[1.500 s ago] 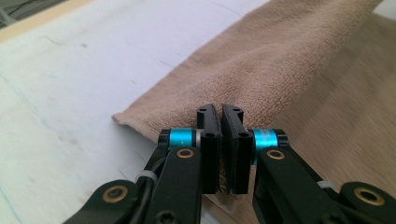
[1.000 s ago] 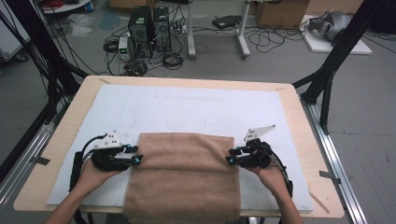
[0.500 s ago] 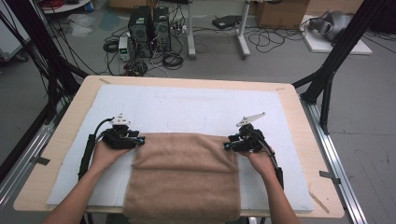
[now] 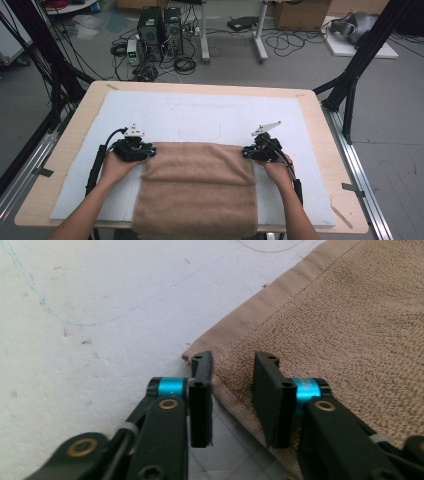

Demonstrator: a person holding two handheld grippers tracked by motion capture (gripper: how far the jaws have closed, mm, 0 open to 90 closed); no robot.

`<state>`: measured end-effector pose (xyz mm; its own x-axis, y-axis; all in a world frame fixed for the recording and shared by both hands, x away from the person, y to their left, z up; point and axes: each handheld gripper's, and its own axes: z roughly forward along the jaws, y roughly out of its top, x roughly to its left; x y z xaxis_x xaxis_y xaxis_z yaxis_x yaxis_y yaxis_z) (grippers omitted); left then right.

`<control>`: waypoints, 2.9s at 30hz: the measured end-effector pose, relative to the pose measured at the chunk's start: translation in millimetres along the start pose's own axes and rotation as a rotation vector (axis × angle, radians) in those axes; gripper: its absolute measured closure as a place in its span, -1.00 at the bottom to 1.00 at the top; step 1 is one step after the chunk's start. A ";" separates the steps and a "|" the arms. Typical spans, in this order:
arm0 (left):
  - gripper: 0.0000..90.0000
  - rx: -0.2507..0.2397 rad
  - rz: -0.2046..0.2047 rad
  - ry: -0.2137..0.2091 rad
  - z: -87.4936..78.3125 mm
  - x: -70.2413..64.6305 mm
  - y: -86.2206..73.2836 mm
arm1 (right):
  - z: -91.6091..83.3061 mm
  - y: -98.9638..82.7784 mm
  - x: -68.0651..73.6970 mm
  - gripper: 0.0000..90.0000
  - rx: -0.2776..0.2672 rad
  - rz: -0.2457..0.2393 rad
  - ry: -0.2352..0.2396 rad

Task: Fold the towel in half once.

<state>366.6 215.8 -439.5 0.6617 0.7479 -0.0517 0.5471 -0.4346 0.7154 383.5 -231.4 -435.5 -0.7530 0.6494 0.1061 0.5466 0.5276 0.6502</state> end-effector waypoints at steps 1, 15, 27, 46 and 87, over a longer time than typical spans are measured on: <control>0.74 0.006 -0.008 -0.007 0.0 0.2 0.6 | -0.1 0.1 -0.3 0.87 0.002 -0.004 0.010; 0.90 -0.025 -0.051 -0.049 -10.1 7.1 1.0 | -12.5 5.3 -5.3 0.99 -0.017 0.020 0.093; 0.29 -0.036 -0.059 -0.016 -6.2 10.0 0.2 | -6.8 6.4 -3.7 0.36 -0.016 0.000 -0.005; 0.88 -0.027 -0.030 -0.039 -4.5 5.2 1.1 | 2.0 9.0 2.3 0.90 0.006 -0.017 0.005; 0.20 -0.121 0.088 -0.086 -49.0 -16.8 -26.0 | -46.4 -20.9 31.8 0.04 -0.062 -0.104 0.087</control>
<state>316.2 239.1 -423.0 0.7484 0.6620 -0.0408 0.4227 -0.4287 0.7985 331.1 -247.2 -410.8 -0.8346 0.5420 0.0988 0.4426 0.5528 0.7060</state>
